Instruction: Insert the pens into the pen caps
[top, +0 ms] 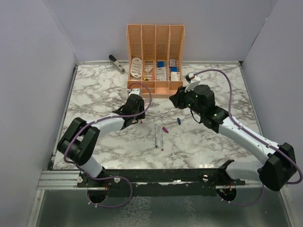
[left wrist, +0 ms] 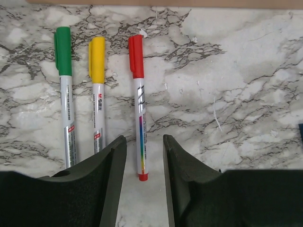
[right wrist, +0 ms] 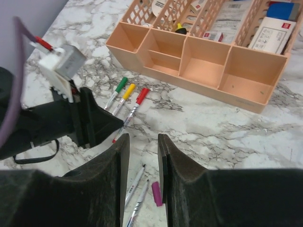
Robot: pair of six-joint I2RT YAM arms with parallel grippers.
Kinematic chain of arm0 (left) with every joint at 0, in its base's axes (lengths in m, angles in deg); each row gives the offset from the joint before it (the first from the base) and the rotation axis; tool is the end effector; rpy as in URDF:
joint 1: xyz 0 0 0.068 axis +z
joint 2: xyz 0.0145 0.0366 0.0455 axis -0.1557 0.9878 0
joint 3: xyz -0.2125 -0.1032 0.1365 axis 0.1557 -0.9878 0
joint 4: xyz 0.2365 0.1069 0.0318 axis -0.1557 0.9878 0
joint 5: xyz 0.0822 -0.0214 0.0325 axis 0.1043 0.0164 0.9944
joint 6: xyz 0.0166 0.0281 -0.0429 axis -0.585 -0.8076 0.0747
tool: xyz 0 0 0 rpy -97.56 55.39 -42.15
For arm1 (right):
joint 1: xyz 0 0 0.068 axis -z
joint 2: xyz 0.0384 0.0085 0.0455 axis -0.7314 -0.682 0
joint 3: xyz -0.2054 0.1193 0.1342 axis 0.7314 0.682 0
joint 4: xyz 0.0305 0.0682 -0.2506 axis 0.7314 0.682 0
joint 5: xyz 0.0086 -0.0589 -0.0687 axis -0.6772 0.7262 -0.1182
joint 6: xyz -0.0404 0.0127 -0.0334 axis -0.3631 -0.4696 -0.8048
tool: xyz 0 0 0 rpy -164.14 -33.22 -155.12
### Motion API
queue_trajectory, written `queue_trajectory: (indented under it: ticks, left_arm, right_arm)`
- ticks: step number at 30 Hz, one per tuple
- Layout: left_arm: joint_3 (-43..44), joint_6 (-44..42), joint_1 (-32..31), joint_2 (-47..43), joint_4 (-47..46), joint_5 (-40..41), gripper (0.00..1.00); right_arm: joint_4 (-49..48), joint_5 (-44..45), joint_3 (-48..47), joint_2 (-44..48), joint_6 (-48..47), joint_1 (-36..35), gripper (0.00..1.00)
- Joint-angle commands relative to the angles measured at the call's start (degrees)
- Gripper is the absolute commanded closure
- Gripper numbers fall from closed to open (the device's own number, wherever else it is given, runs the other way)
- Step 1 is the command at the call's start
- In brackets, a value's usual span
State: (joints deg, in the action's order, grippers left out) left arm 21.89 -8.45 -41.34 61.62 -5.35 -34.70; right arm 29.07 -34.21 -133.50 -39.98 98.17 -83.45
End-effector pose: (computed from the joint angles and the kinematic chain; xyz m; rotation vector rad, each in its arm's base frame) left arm 0.2808 -0.1707 0.1710 -0.0516 2.2902 -0.3732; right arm 0.2320 0.1700 0.3135 -0.2701 1.9300 0.6282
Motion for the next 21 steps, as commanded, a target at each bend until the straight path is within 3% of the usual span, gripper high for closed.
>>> queue_trajectory:
  ticks: [1, 9, 21]
  left_arm:
    - [1.72, -2.18, -1.02, -6.39, 3.15, 2.64, 0.60]
    - [0.28, -4.90, -5.89, -13.11, 12.29, 0.23, 0.56]
    - [3.22, -4.31, -12.64, -9.84, 21.84, -3.41, 0.54]
  right_arm:
    - [4.72, 7.56, 0.66, 1.18, 1.81, -0.47, 0.70]
    - [18.05, 15.16, -0.36, -4.37, 7.66, -0.26, 0.69]
    - [18.59, 15.44, 1.31, -8.54, 10.02, 0.15, 0.69]
